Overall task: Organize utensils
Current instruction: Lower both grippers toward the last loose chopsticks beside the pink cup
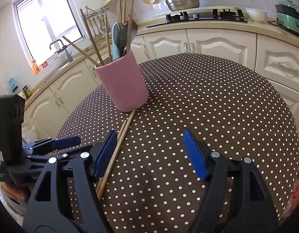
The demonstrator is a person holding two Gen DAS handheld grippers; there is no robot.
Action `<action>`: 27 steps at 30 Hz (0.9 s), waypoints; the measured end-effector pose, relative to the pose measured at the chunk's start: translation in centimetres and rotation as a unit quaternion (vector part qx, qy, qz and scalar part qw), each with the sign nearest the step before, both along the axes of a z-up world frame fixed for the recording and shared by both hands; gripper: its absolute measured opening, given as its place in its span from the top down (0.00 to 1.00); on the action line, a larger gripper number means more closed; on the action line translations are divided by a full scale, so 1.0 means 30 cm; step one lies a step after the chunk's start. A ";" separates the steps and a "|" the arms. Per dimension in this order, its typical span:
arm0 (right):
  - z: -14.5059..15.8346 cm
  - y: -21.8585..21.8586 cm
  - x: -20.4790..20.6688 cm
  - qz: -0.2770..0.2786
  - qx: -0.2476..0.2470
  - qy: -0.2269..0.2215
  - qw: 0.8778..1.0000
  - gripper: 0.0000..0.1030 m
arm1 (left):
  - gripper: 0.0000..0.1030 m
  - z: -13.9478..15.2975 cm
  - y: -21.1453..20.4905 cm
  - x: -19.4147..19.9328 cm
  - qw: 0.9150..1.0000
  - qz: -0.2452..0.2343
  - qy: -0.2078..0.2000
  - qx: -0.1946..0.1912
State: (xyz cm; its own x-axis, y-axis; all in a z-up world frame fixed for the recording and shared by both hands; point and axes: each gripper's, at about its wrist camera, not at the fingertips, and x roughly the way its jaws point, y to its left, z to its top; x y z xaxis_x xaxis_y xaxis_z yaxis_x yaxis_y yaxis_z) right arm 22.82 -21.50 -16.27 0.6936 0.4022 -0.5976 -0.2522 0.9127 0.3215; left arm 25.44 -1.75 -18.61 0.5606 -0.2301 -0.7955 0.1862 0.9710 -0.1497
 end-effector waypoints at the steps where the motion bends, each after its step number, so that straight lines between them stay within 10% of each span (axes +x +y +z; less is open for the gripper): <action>1: -0.001 -0.005 0.004 0.000 0.002 0.000 1.000 0.32 | 0.33 -0.011 -0.011 0.002 1.000 0.000 0.005 0.013; 23: -0.034 -0.030 0.040 0.006 0.036 0.019 0.999 0.32 | 0.31 -0.052 -0.190 0.058 0.993 -0.010 0.017 0.112; 27: -0.036 -0.023 0.047 0.013 0.028 0.024 0.999 0.32 | 0.51 -0.046 -0.162 0.068 0.995 -0.005 0.023 0.093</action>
